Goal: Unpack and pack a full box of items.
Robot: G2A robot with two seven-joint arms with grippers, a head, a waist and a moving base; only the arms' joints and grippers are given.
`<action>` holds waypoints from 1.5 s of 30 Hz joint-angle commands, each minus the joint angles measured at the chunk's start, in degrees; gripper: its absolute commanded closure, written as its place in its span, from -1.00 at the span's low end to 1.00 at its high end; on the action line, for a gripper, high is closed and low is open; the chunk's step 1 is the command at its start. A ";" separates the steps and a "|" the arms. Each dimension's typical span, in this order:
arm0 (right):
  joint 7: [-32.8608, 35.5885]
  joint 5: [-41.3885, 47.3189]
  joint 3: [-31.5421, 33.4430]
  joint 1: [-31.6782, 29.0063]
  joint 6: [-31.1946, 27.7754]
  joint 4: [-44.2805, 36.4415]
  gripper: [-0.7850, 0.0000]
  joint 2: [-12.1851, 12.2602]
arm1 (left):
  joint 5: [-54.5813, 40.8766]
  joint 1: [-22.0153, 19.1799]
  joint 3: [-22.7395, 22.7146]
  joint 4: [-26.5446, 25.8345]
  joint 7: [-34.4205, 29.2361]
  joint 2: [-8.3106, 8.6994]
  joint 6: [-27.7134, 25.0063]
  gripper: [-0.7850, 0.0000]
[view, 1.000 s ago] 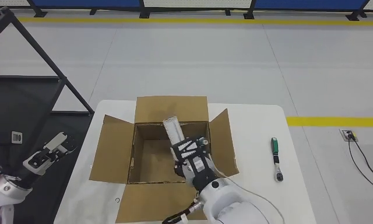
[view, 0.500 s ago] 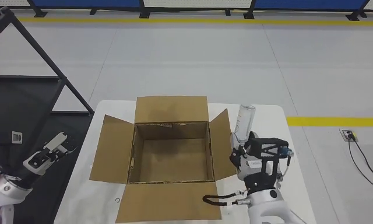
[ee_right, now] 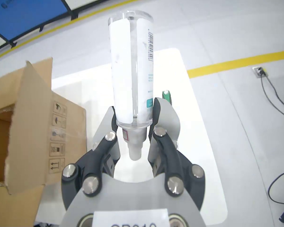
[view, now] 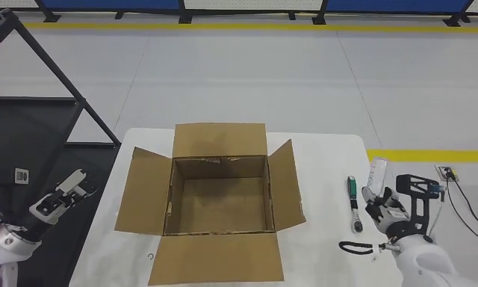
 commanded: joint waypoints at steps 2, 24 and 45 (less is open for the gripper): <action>2.47 4.43 2.95 1.74 -5.07 5.63 1.00 0.71 | 0.00 0.00 0.00 0.00 0.00 0.00 0.00 -1.00; 4.43 -3.51 -7.04 7.40 -2.71 21.92 1.00 1.76 | 0.00 0.00 0.00 0.00 0.00 0.00 0.00 -1.00; 11.94 -9.92 -10.28 15.62 0.45 36.12 0.34 3.26 | 0.00 0.00 0.00 0.00 0.00 0.00 0.00 -1.00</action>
